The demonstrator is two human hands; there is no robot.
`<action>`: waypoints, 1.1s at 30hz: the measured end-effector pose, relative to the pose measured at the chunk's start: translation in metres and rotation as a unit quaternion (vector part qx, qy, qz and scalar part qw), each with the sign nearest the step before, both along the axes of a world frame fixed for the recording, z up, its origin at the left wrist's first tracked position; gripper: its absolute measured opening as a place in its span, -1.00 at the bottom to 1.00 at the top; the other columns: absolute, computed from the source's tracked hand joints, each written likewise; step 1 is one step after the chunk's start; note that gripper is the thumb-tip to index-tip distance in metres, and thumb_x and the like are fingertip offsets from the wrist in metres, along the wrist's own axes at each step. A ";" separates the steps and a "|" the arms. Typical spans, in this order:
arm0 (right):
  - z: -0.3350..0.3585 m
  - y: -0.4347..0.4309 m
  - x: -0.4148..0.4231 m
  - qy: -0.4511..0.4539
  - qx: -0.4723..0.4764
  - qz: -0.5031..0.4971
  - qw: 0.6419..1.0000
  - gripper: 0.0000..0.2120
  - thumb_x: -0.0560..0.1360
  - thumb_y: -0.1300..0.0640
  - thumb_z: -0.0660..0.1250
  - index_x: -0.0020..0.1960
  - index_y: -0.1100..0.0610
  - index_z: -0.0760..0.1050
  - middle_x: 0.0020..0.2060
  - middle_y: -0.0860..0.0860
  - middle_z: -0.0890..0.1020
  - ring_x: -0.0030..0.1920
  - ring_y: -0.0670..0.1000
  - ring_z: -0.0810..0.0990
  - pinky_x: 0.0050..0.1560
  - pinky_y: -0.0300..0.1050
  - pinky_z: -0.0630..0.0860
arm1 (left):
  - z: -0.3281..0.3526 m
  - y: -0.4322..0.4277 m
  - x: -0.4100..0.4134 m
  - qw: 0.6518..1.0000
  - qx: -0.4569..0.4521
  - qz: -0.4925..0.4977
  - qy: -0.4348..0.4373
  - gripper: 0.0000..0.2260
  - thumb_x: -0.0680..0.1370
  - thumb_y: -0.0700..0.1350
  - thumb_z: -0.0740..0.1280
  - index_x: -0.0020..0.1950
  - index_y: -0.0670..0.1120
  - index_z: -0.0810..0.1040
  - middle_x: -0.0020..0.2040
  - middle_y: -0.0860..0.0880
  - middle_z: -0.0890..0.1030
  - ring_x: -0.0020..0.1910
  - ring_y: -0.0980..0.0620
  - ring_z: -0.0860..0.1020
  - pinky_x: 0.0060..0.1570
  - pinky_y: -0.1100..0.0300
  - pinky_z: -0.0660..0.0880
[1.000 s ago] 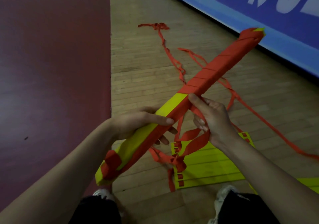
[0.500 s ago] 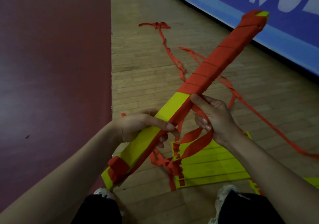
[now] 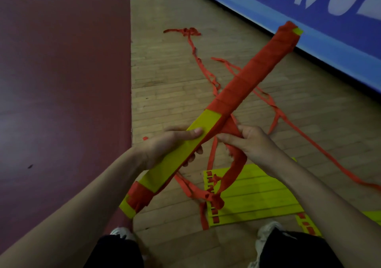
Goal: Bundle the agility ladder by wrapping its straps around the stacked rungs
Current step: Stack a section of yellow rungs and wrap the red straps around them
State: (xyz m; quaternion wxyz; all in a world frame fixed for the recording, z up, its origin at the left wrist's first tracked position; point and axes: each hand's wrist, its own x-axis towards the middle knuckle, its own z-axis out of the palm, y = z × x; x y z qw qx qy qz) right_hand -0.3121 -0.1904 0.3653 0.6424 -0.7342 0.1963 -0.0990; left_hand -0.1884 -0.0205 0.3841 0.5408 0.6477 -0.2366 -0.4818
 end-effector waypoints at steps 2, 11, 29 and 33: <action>-0.002 -0.001 -0.001 0.009 -0.016 -0.012 1.000 -0.90 0.46 0.17 0.42 -0.20 0.16 0.56 -0.55 -0.01 0.50 -0.57 -0.08 0.46 -0.53 -0.26 0.42 | 0.001 -0.001 0.001 1.000 -0.011 0.015 -0.018 -0.79 0.56 -0.05 0.32 0.11 -0.15 0.57 -0.18 -0.15 0.64 -0.32 -0.05 0.54 -0.34 0.14 0.49; -0.007 0.003 0.004 -0.007 -0.150 -0.098 0.984 -0.59 0.48 -0.15 0.36 -0.32 0.17 0.55 -0.56 0.09 0.46 -0.63 -0.05 0.39 -0.53 -0.13 0.29 | -0.010 -0.013 -0.004 0.989 0.017 0.074 -0.128 -0.87 0.58 -0.06 0.33 0.08 -0.07 0.58 -0.22 -0.12 0.61 -0.40 0.02 0.52 -0.39 0.19 0.46; 0.001 0.012 0.009 0.015 0.029 -0.210 0.977 -0.60 0.44 -0.10 0.44 -0.47 0.08 0.48 -0.64 -0.03 0.35 -0.63 -0.09 0.28 -0.61 -0.26 0.18 | -0.051 -0.028 -0.033 0.701 0.061 0.080 -0.706 -0.56 0.58 0.16 0.05 0.35 0.00 0.46 -0.09 -0.11 0.51 -0.20 -0.15 0.56 -0.28 0.05 0.46; 0.005 0.008 0.011 -0.007 0.069 -0.202 0.977 -0.75 0.46 -0.04 0.44 -0.30 0.10 0.59 -0.64 -0.07 0.34 -0.62 -0.10 0.26 -0.63 -0.27 0.15 | -0.033 -0.026 -0.032 0.832 0.049 0.062 -0.548 -0.52 0.59 0.25 0.07 0.47 0.12 0.34 0.13 -0.05 0.48 0.08 -0.10 0.52 0.03 0.03 0.48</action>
